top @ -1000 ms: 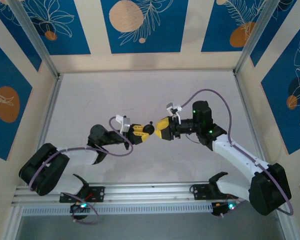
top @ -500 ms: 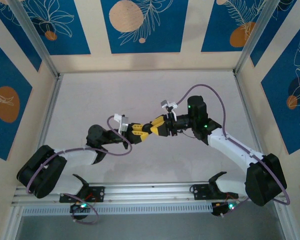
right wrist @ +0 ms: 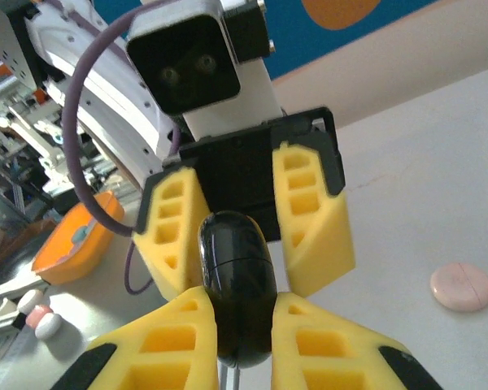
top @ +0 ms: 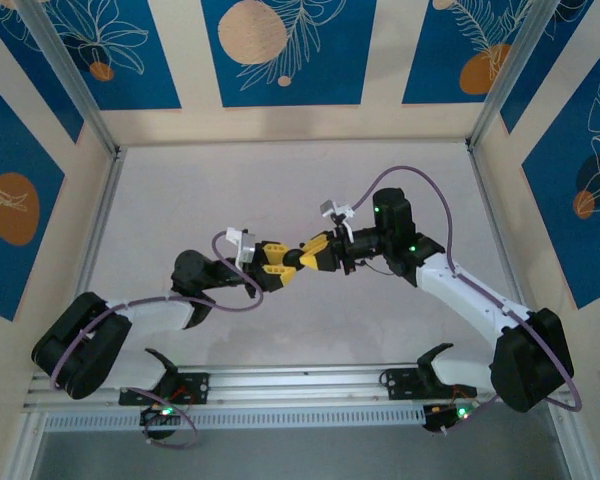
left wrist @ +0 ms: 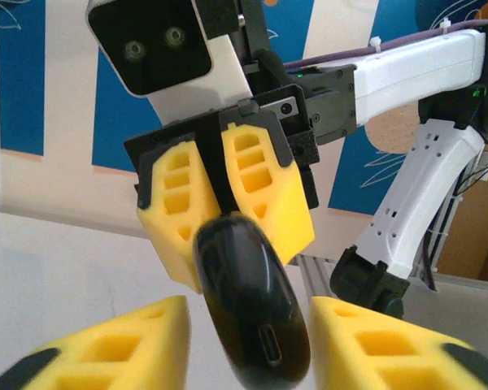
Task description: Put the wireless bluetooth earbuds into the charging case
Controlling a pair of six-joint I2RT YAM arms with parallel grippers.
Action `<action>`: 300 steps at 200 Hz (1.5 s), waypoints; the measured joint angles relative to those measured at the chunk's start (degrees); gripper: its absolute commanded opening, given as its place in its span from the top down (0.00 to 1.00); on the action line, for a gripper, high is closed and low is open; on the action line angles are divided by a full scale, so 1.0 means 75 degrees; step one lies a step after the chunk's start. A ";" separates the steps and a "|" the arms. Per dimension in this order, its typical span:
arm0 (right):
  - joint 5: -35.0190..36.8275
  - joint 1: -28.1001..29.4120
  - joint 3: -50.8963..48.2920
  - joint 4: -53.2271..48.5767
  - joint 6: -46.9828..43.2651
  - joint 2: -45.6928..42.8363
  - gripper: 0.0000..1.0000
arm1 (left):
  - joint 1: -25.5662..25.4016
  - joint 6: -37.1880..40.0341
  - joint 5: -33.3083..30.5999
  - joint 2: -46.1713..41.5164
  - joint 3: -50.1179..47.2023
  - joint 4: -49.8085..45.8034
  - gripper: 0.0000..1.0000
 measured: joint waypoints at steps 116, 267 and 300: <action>0.3567 0.1166 0.1547 -0.5103 -0.3652 -0.0271 0.92 | -0.0012 0.3806 -0.0350 -0.2017 0.0644 -0.6400 0.43; 0.4922 0.2267 0.2512 -0.6263 -0.4881 0.0787 0.71 | -0.0303 0.5284 -0.0015 -0.1623 0.1507 -0.9410 0.90; 0.4715 0.2025 0.1883 -0.5540 -0.4855 0.0274 0.51 | -0.0315 0.4948 0.0073 -0.1632 0.1326 -0.8664 0.91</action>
